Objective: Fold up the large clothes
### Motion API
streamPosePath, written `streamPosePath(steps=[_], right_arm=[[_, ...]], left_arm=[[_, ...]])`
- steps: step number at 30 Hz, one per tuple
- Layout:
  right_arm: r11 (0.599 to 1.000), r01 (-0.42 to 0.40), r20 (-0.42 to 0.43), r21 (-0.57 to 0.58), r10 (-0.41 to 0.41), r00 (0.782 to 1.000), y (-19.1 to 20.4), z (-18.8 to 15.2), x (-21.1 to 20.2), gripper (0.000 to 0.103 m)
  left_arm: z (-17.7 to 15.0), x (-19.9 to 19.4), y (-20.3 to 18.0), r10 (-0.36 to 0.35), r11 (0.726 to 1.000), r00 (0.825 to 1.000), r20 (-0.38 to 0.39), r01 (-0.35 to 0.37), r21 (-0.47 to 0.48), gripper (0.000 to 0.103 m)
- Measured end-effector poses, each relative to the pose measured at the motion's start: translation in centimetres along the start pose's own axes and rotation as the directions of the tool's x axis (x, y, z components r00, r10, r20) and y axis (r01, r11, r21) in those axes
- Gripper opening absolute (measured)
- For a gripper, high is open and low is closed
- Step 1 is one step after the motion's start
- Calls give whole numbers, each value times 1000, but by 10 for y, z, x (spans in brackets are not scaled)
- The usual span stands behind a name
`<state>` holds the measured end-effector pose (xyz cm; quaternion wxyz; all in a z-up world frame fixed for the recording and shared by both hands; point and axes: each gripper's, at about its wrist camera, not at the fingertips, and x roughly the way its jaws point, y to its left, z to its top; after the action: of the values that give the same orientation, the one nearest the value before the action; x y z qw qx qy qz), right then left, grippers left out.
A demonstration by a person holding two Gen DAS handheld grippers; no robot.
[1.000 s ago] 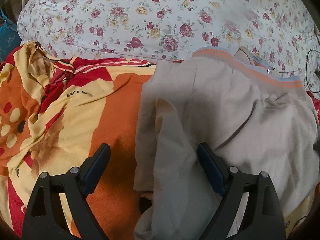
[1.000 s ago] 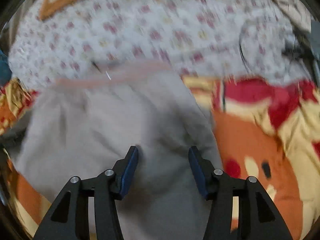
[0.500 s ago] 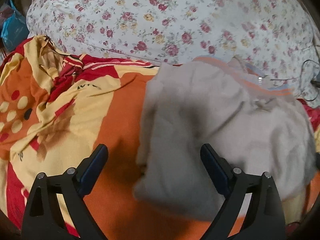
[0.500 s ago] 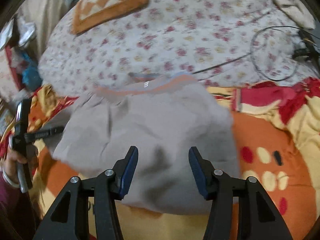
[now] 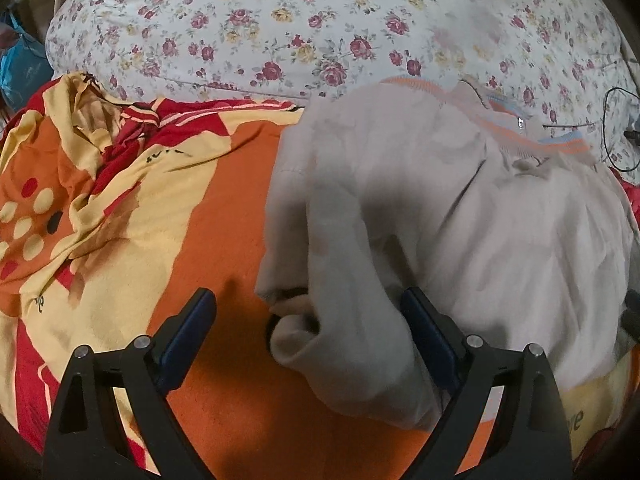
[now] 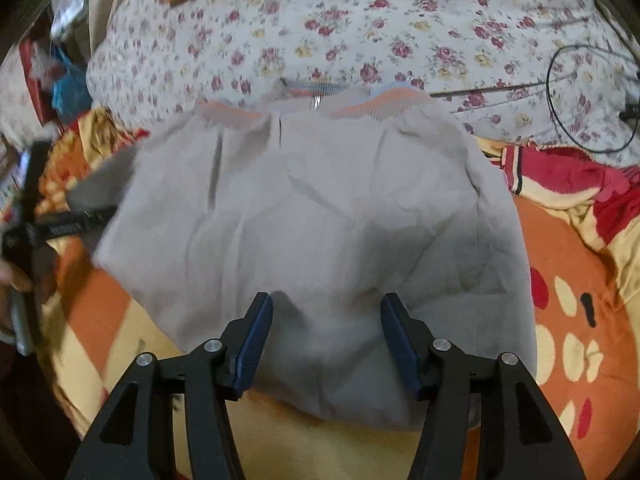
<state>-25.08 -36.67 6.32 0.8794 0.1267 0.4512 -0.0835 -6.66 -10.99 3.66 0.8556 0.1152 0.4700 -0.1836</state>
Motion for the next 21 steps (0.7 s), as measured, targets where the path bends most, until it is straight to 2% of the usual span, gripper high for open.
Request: streamPosePath(steps=[2, 5, 8, 12, 21], right_arm=[[995, -87, 44, 40, 85, 995, -4, 4, -9, 57], [989, -144, 98, 46, 139, 985, -3, 7, -18, 58], [994, -108, 79, 24, 106, 991, 2, 7, -14, 58], [1000, -19, -18, 22, 19, 1000, 0, 1, 8, 57], [999, -37, -11, 34, 37, 999, -4, -1, 8, 58]], left_arm=[[0, 0, 0, -1, 1000, 1000, 0, 1, 3, 94], [2, 1, 1, -8, 1000, 1000, -7, 8, -8, 94], [2, 2, 1, -11, 1000, 1000, -10, 11, -11, 94], [2, 3, 1, -14, 1000, 1000, -12, 14, -15, 95], [2, 6, 6, -35, 998, 999, -34, 34, -54, 97]])
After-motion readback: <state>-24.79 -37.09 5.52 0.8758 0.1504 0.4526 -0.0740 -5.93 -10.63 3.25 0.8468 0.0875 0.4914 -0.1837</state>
